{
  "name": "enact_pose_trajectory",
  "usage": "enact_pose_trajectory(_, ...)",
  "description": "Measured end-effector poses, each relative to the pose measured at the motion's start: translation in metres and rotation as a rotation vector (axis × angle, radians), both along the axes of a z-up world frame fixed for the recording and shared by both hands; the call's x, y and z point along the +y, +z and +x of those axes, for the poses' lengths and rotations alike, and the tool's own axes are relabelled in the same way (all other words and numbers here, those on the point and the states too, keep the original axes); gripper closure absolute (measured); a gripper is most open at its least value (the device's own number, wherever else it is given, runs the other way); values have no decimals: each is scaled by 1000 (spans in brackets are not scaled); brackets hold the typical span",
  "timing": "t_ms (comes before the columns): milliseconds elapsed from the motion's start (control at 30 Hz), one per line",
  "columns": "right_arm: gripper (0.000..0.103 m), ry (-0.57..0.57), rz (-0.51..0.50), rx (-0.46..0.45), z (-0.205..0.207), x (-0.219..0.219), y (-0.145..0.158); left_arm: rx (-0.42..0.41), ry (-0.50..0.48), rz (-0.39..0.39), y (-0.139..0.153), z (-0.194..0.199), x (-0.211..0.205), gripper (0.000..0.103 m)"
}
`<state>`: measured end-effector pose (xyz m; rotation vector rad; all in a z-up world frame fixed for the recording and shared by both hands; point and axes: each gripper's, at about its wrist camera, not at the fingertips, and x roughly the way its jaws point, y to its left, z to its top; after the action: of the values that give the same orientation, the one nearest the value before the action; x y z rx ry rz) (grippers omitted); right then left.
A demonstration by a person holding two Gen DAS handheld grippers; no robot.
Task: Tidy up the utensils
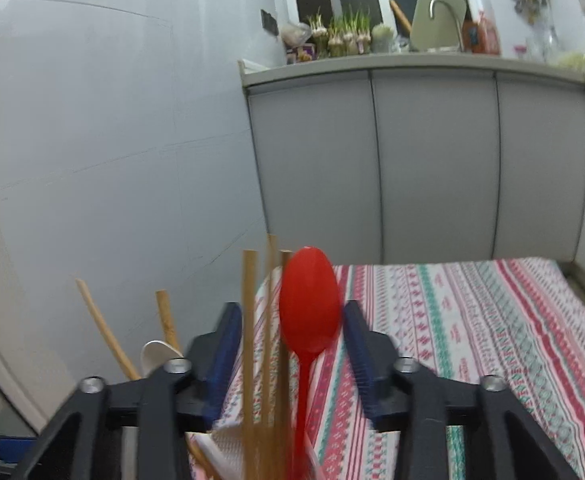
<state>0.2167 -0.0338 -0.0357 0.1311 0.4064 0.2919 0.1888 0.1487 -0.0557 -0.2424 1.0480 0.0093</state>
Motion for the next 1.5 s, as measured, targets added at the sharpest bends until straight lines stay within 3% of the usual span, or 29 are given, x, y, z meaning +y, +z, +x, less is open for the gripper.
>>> enact_pose_trajectory(167,38,53,84,72,-17,-27,21,-14,-25,17,7,-8,-12,39)
enact_pose_trajectory(300,34,13,89,126,-30,-50,39,-34,-52,41,18,-19,-25,34)
enact_pose_trajectory(433,31,-39,22,140,-52,-69,62,-80,-77,88,34,-36,-44,25)
enact_pose_trajectory(700,4,-203,-143,192,-104,-104,94,-189,-90,117,72,-77,-75,1)
enact_pose_trajectory(900,1,-265,-227,269,-135,-115,104,-227,-93,164,90,-104,-92,0)
enact_pose_trajectory(1133,1,-306,-235,282,-168,-130,119,-329,-61,193,117,-137,-93,0)
enact_pose_trajectory(1500,1,-337,-268,294,-183,-137,122,-367,-66,202,129,-154,-105,0)
